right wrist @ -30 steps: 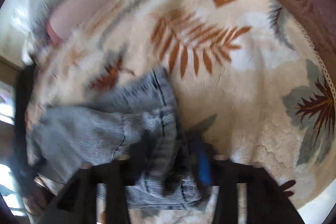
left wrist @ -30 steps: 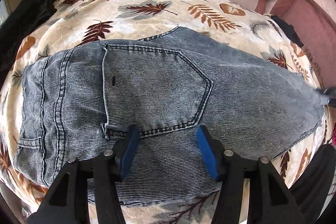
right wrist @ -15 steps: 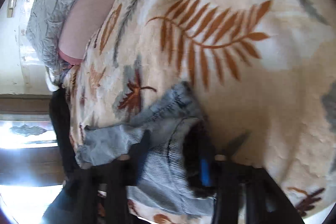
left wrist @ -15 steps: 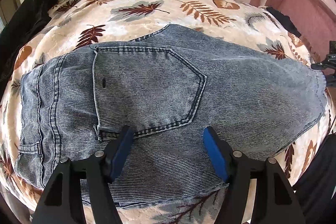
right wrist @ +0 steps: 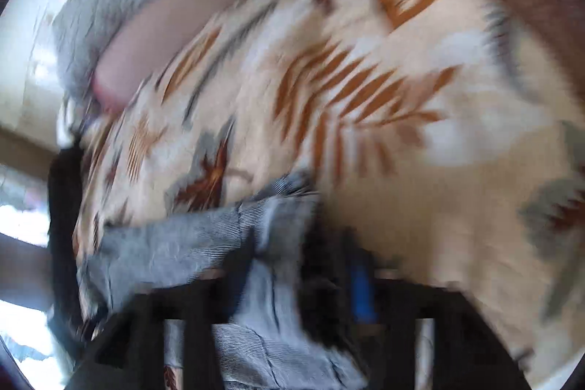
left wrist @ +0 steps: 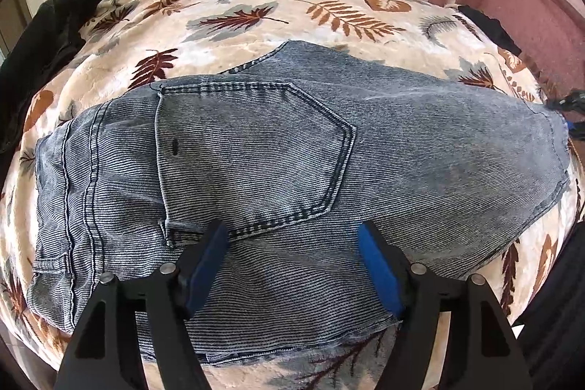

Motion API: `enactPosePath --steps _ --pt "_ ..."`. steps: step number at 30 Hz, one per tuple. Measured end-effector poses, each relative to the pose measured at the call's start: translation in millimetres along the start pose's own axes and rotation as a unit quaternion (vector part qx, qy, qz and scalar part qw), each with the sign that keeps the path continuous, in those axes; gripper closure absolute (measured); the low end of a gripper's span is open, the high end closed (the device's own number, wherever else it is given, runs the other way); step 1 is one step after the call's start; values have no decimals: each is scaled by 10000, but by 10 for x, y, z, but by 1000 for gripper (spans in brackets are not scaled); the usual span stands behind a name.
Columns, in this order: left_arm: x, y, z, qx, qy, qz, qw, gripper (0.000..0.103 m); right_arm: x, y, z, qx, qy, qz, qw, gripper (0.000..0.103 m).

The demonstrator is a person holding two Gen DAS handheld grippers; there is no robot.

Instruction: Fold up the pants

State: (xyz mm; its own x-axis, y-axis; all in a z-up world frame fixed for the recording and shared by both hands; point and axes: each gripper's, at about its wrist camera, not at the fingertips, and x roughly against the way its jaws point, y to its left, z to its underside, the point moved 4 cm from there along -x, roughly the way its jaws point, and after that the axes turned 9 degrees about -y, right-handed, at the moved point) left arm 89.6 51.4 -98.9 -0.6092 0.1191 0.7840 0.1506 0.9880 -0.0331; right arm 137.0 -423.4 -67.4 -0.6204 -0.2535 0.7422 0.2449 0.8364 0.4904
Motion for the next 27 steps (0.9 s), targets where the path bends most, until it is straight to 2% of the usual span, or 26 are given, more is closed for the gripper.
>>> enactPosePath --steps 2,5,7,10,11,12,13,15,18,19,21,22,23,25,26,27 --pt "2 3 -1 26 -3 22 10000 29 218 -4 78 66 -90 74 9999 37" --pt "6 -6 7 13 -39 -1 10000 29 413 -80 270 151 9 59 9999 37" --pt "3 -20 12 -17 -58 -21 10000 27 333 -115 397 329 219 237 9989 37" --pt "0 -31 13 -42 -61 -8 10000 25 166 -146 500 434 455 182 9979 37" --pt "0 -30 13 -48 -61 1 10000 25 129 -130 525 536 520 245 9969 42" --pt "0 -31 12 -53 -58 9 10000 25 91 -103 541 600 650 274 9957 71" --pt "3 -30 12 -51 -55 20 10000 25 86 -85 550 627 747 430 9943 78" --pt "7 -26 10 -48 -48 60 10000 25 214 -8 530 593 778 358 9946 87" --pt "5 -31 11 -86 -43 84 9999 25 490 69 522 518 778 189 9954 87" --pt "0 -37 13 -118 -39 68 9999 24 440 10 565 496 971 215 9938 87" --pt "-6 -45 12 -156 -32 48 9999 24 202 -231 733 382 1389 568 9879 87" --pt "-10 -46 10 -168 -21 48 9998 23 99 -358 792 203 1534 538 9865 82" --pt "-11 -50 8 -191 -5 45 9998 23 107 -381 774 106 1455 427 9884 78" --pt "-10 -43 7 -209 19 63 9998 23 247 -312 666 197 1106 347 9931 64" --pt "-13 -41 6 -217 28 67 9997 23 338 -260 596 303 868 372 9951 49" --pt "-15 -44 7 -228 36 61 9997 23 414 -216 518 380 665 432 9961 39"
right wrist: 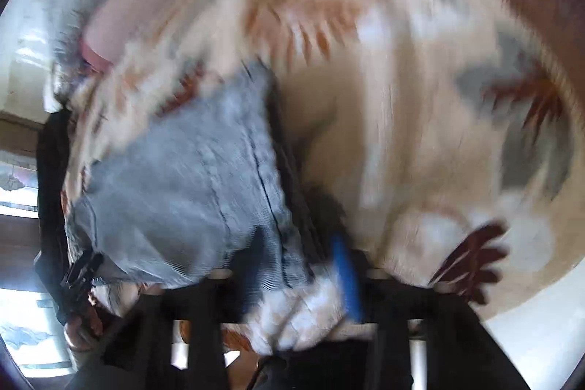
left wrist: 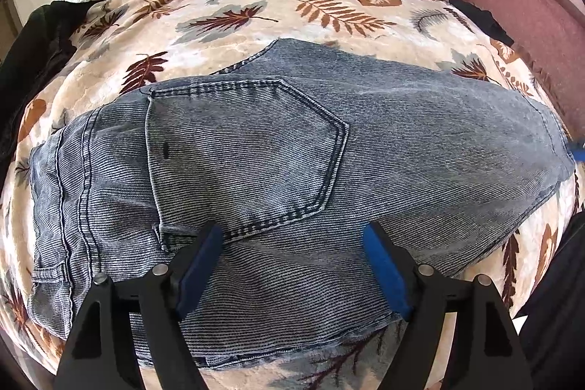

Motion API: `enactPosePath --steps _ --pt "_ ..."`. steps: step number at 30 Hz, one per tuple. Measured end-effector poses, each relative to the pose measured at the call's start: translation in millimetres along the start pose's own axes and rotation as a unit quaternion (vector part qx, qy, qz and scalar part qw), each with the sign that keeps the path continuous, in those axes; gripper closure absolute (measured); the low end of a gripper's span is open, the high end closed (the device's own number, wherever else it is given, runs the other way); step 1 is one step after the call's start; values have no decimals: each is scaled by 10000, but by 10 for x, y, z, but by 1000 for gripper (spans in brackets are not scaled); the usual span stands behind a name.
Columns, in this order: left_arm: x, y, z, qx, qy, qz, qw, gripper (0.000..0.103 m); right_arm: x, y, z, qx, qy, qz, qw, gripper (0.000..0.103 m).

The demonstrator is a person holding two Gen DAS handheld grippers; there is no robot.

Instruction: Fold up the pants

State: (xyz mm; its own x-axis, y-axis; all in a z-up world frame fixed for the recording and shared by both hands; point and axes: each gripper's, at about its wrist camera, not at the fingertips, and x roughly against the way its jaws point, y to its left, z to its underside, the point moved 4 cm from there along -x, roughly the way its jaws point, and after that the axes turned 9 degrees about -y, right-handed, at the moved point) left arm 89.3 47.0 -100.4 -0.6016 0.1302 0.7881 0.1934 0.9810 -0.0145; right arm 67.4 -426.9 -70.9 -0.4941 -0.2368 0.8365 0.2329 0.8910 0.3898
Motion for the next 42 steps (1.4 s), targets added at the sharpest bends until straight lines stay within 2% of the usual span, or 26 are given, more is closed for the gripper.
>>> enactPosePath --steps 4,6,7,8,9,10,14,16,18,19,21,23,25,27,28,29,30,31,34,36,37,38,39,40,41,42 --pt "-26 -44 -2 -90 22 -77 9999 18 13 169 -368 175 -458 -10 9988 35" --pt "-36 -65 -1 -130 21 -142 9998 18 -241 205 -568 144 -373 -22 9992 35" --pt "-36 -68 0 -137 20 -159 9998 17 -429 213 -621 101 -127 -38 9999 35" --pt "-35 -68 1 -141 21 -160 9998 17 -633 230 -649 -46 183 -232 9996 43" --pt "-32 -64 2 -133 23 -142 9998 17 -733 263 -665 -48 302 -286 9991 76" --pt "-28 -59 2 -125 22 -116 9999 17 -757 330 -694 180 184 -111 9996 85" --pt "-34 -64 7 -194 -9 -93 9998 17 -480 591 -759 892 -778 306 9925 88" --pt "-46 -77 3 -240 -24 -122 9996 15 -602 624 -712 1178 -751 502 9889 88" --pt "-56 -84 -2 -241 -27 -122 9996 13 -897 522 -600 1210 -287 741 9895 80" --pt "-57 -84 -5 -244 -20 -120 9996 13 -867 454 -592 1010 -326 677 9920 78" --pt "-52 -79 -5 -246 -8 -107 9996 13 -632 424 -586 759 -718 731 9918 70" --pt "-52 -83 -5 -279 5 -105 9996 13 -347 504 -527 866 -1077 845 9868 69" --pt "-53 -80 -11 -270 26 -92 9996 13 -81 689 -344 742 -1140 129 9906 69" --pt "-49 -78 -23 -226 45 -85 9997 13 -81 814 -94 585 -699 -647 9937 68" --pt "-45 -76 -33 -206 60 -71 9997 13 -149 826 44 661 -468 -654 9946 67" --pt "-36 -68 -47 -169 77 -44 9998 13 -285 786 172 864 -207 -291 9956 65" --pt "-9 -50 -70 -66 88 5 9999 13 -490 680 312 1117 197 293 9931 65" --pt "43 -29 -106 70 50 70 9999 13 -610 604 417 1303 313 487 9898 67" --pt "329 34 -286 383 -428 39 9983 13 -387 811 386 1600 -39 781 9840 69" --pt "415 31 -351 434 -618 27 9971 13 -197 1132 330 1809 -479 577 9806 63" --pt "384 7 -347 368 -569 47 9977 13 -169 1252 335 1876 -527 411 9800 60" --pt "290 -22 -308 217 -350 -24 9991 13 -181 1408 382 1958 -517 162 9791 50" --pt "94 -30 -195 18 78 -305 9995 13 -229 1478 446 2038 -466 67 9779 36" --pt "-33 -9 -108 -49 329 -438 9985 13 -399 1533 575 2251 -265 226 9737 33" --pt "-124 -20 -25 -234 321 -512 9979 12 -604 1521 725 2426 121 485 9688 32" --pt "-86 -51 -28 -371 179 -577 9975 12 -829 1414 844 2494 734 723 9629 33"
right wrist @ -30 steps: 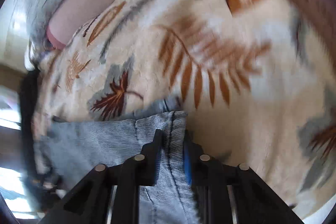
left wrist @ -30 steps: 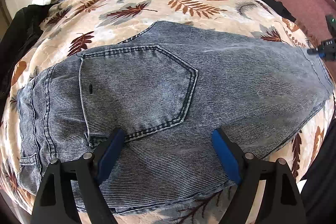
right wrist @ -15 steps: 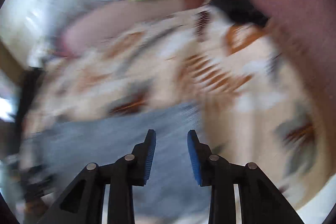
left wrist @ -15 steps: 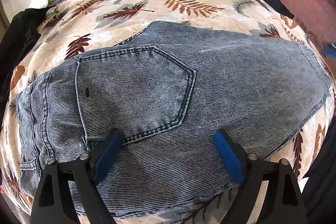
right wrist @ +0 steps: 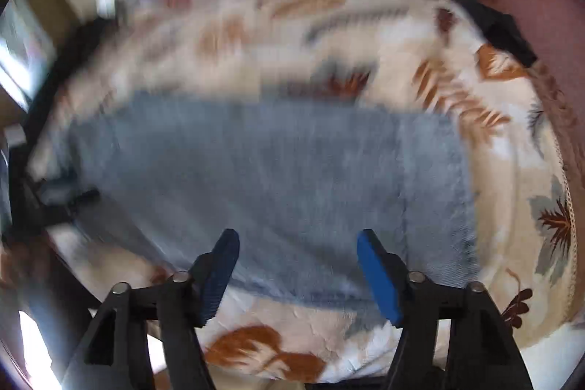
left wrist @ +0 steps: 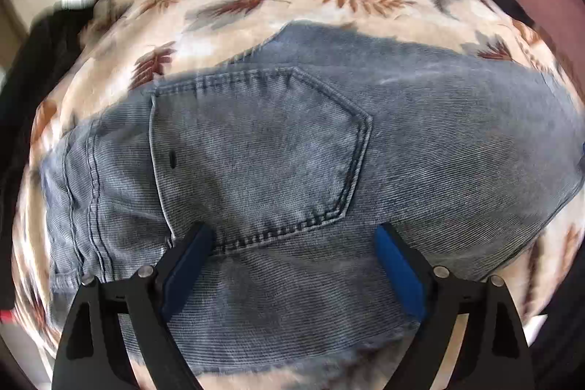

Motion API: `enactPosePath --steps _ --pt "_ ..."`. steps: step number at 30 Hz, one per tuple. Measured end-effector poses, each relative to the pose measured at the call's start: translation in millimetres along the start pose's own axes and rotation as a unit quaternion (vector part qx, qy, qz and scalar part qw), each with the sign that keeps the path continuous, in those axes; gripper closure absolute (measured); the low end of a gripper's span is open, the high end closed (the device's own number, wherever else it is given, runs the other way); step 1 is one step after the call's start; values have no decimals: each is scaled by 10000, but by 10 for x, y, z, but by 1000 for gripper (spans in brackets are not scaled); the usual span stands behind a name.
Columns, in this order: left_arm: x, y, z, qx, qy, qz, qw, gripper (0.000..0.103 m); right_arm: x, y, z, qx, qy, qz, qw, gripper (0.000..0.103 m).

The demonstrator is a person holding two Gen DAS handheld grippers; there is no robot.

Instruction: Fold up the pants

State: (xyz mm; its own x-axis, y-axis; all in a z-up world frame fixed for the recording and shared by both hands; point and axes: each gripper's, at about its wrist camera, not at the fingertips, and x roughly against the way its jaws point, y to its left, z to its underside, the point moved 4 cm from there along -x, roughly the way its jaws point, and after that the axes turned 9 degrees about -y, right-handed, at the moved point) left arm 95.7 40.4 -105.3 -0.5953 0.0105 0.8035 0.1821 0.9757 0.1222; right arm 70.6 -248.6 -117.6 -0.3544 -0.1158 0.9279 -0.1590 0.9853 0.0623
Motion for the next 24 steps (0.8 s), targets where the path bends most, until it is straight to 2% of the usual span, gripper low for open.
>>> enactPosePath --steps 2,3,4,6,8,9,11,12,14,16,17,18,19,21,23,24 --pt "152 -11 -59 16 -107 50 9999 12 71 -4 -44 92 -123 101 9998 34" --pt "318 28 -133 148 -480 182 9986 12 218 24 -184 8 -284 33 9996 34" --pt "414 75 -177 248 -687 190 9971 12 340 63 -317 -68 -511 -78 9986 34" --pt "495 209 -238 509 -855 151 9949 12 601 211 -672 -98 -949 -420 9946 34" --pt "395 384 -210 801 -735 -39 9941 12 714 561 -1072 89 -1222 -1153 9857 34" --pt "235 492 -133 975 -427 -196 9941 12 673 821 -1321 280 -1292 -1488 9800 34" --pt "39 598 -16 1240 -102 -235 9919 12 477 1245 -1616 538 -1237 -1835 9737 34" --pt "14 631 22 1317 -194 -242 9908 12 259 1518 -1824 717 -1084 -1935 9724 37" --pt "39 639 39 1361 -294 -239 9900 12 -64 1860 -2016 927 -802 -1992 9723 48" --pt "42 679 29 1554 -370 -165 9870 12 -448 2136 -2169 1197 -591 -1801 9745 50" --pt "49 714 32 1696 -437 -72 9845 12 -623 2226 -2172 1294 -469 -1640 9768 56" --pt "52 729 34 1842 -505 26 9816 12 -773 2300 -2175 1340 -295 -1542 9785 69" --pt "43 762 38 1934 -544 97 9796 12 -887 2323 -2186 1431 -219 -1454 9787 73" --pt "29 798 49 1997 -603 222 9777 12 -859 2393 -2171 1697 -440 -1234 9768 100" --pt "16 797 33 1986 -629 238 9778 12 -751 2402 -2180 1790 -660 -1080 9757 101" --pt "12 780 31 1938 -632 202 9788 12 -680 2421 -2197 1951 -891 -816 9733 102"
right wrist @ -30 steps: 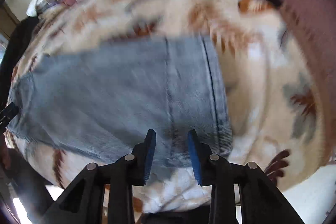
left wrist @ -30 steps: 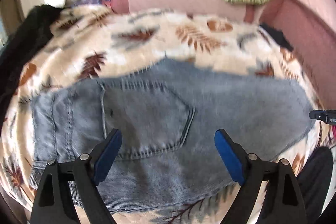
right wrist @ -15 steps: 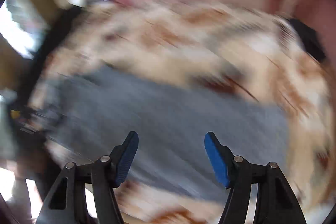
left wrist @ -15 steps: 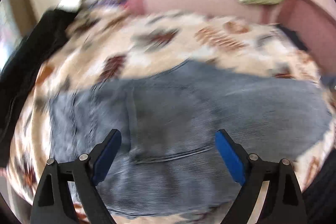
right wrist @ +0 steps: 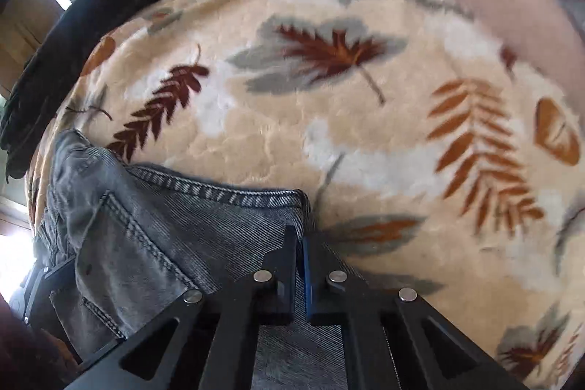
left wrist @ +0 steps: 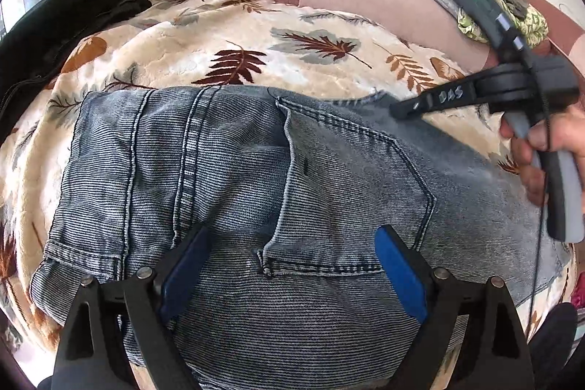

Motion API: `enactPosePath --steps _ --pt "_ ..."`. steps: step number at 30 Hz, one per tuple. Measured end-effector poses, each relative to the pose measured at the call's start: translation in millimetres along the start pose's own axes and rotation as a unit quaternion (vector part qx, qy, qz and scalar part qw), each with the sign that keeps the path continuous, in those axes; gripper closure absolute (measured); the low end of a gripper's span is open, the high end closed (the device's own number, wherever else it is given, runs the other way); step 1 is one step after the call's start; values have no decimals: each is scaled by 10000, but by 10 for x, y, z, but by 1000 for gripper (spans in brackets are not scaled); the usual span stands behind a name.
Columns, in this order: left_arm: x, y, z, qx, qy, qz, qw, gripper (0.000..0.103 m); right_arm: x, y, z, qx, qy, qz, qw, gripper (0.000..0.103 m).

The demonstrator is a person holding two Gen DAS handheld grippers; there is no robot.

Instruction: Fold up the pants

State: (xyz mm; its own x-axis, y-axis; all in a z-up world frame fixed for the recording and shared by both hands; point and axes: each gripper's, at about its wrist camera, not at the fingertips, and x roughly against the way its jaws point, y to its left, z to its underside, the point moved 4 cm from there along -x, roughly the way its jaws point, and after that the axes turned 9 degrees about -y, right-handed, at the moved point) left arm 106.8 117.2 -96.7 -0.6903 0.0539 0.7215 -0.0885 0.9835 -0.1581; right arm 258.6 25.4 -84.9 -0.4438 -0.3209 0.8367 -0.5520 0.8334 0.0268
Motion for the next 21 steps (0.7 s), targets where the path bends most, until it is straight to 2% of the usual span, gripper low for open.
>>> enactPosePath --steps 2,4,6,9,13,16,18,19,21 --pt "20 -21 34 -124 -26 -78 9999 12 7 56 -16 225 -66 218 9995 102" --pt "12 -41 55 -235 -46 -152 9996 12 -172 128 37 506 109 351 9980 102" --pt "15 -49 69 -295 -53 -175 9994 12 -161 123 88 524 26 341 9980 101" --pt "14 -28 61 -266 -71 -142 9995 12 112 -66 94 -172 -209 143 9995 97" --pt "18 -26 61 -255 -79 -159 9995 12 577 -220 222 -580 -468 25 9972 97" --pt "14 -38 66 -299 -84 -197 9993 11 644 -323 510 -983 -333 27 9946 97" --pt "6 -46 68 -325 -85 -232 9992 11 496 -428 757 -1049 62 188 9943 90" --pt "3 -53 70 -346 -86 -250 9991 11 316 -515 906 -1140 454 206 9922 87" --pt "-7 -66 79 -402 -88 -298 9987 11 356 -639 927 -1590 195 -106 9870 87"
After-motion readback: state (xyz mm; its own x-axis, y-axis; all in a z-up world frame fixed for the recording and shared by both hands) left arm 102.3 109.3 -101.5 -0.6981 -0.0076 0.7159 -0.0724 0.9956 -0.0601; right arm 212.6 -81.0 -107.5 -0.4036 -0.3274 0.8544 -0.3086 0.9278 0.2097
